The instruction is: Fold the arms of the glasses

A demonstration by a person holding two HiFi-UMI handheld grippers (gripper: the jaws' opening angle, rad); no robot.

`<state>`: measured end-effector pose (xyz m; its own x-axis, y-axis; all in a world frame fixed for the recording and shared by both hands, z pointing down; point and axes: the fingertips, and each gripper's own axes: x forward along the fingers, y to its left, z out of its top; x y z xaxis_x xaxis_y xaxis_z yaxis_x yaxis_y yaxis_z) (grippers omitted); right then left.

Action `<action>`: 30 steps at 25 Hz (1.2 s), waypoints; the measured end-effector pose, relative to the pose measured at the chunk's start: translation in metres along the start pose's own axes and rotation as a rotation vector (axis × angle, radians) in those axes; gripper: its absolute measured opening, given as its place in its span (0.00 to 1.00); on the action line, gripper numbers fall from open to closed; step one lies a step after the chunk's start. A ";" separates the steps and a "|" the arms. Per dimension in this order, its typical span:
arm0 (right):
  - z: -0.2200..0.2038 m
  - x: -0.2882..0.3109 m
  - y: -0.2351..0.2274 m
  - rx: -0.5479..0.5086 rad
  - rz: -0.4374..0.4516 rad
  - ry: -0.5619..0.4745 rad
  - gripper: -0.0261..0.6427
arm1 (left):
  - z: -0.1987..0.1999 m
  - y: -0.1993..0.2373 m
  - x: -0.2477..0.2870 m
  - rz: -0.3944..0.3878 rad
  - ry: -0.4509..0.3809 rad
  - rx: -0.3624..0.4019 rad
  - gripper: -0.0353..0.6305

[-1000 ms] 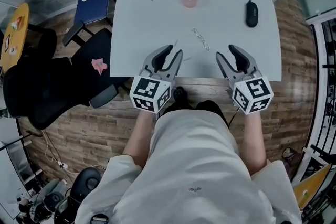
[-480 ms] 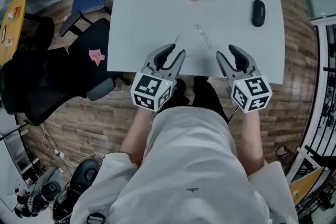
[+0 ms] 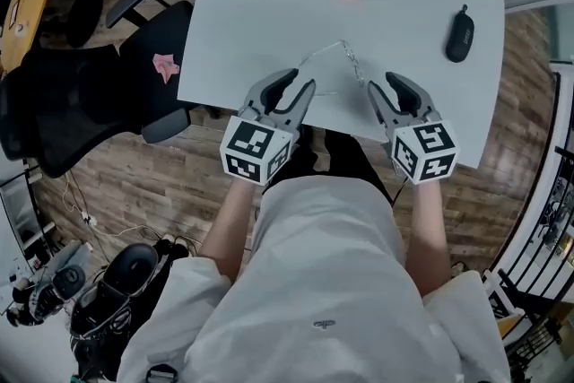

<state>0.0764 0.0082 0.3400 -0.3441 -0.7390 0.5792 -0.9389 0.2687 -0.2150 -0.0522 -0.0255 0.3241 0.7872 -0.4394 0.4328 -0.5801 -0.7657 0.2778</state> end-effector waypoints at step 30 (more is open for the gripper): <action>-0.079 0.094 -0.052 -0.085 0.293 0.285 0.17 | -0.069 -0.038 0.058 0.232 0.093 -0.171 0.24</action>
<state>0.0928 -0.0260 0.4676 -0.5725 -0.4262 0.7004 -0.7940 0.5011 -0.3441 0.0013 0.0106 0.3978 0.6114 -0.5421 0.5764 -0.7753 -0.5561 0.2995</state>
